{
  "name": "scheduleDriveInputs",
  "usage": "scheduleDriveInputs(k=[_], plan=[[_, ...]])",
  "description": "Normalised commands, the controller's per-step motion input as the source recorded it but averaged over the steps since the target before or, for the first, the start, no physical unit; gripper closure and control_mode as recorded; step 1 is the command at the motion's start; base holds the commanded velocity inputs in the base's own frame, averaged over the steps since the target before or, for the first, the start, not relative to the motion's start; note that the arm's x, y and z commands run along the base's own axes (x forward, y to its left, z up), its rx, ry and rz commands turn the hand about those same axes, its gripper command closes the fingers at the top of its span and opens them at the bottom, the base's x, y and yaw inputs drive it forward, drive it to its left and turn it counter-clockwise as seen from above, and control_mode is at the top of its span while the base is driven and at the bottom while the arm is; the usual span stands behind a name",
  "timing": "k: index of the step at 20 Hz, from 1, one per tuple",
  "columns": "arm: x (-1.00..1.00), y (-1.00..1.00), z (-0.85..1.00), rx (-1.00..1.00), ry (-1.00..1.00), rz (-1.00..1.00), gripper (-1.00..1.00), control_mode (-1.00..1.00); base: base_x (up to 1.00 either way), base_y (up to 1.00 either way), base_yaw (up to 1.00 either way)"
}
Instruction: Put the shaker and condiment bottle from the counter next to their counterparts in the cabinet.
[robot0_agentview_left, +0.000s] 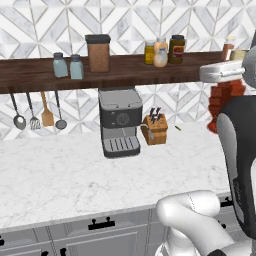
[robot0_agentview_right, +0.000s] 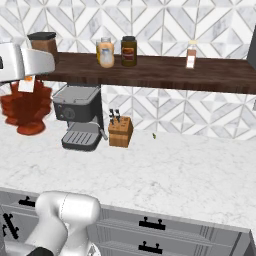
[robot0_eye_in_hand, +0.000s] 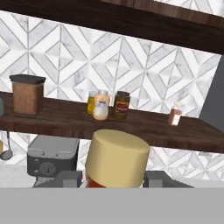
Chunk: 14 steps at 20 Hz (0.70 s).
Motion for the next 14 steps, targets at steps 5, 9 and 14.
scheduleDriveInputs(k=[5, 9, 14], plan=[[-0.11, 0.02, 0.16, -0.01, -0.1, 0.09, 1.0, -1.0, 0.0, 0.0, 0.0], [-0.14, 0.0, 0.0, 0.0, -0.01, 0.0, 1.0, -1.0, 0.0, 0.0, 0.0], [-0.5, 0.0, 0.23, 0.0, -0.26, 0.04, 1.0, -1.0, 0.0, 0.0, 0.0]])
